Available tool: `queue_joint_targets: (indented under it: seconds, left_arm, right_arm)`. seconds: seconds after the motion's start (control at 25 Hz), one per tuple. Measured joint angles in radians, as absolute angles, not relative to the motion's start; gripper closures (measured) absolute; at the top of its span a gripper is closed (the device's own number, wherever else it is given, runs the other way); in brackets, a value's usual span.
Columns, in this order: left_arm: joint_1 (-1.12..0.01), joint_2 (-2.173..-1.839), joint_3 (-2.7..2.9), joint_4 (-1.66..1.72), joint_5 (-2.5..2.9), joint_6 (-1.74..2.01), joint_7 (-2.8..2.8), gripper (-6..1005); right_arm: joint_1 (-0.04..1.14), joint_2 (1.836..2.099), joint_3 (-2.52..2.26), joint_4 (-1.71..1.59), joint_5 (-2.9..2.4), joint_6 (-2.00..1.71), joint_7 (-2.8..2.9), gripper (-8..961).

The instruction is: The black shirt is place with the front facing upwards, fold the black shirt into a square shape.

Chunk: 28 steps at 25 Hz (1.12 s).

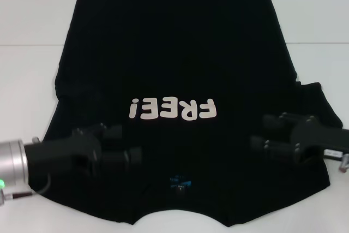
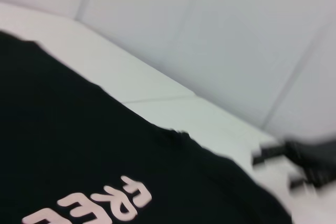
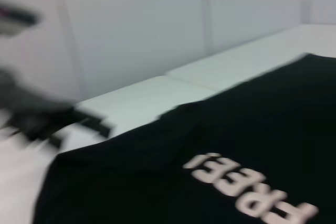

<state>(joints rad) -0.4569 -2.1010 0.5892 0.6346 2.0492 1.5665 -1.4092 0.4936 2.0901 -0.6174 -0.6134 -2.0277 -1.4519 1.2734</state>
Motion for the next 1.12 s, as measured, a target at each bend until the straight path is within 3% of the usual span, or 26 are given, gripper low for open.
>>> queue_joint_targets:
  seconds: [0.16,0.32,0.52,0.72,1.12]
  left_arm:
    - [-0.414,-2.132,0.631,0.685,2.066,1.555,-1.227,165]
    - [-0.393,-2.142,0.632,0.726,2.071,1.528,-1.170,51]
    - [-0.396,-2.129,0.633,0.726,2.073,1.511,-1.162,62]
    - [-0.398,-2.129,0.637,0.726,2.073,1.500,-1.149,62]
    - [-0.403,-2.129,0.651,0.723,2.076,1.473,-1.147,61]
  right_arm:
    - [0.459,2.090,-0.584,-0.711,-2.030,-1.442,1.453,208]
    - [0.428,2.079,-0.573,-0.896,-2.083,-1.442,1.766,208]
    - [0.450,2.045,-0.572,-1.121,-2.301,-1.469,2.226,209]
    - [0.554,2.013,-0.547,-1.212,-2.587,-1.567,2.561,210]
    - [0.689,2.034,-0.554,-1.101,-2.869,-1.537,2.659,213]
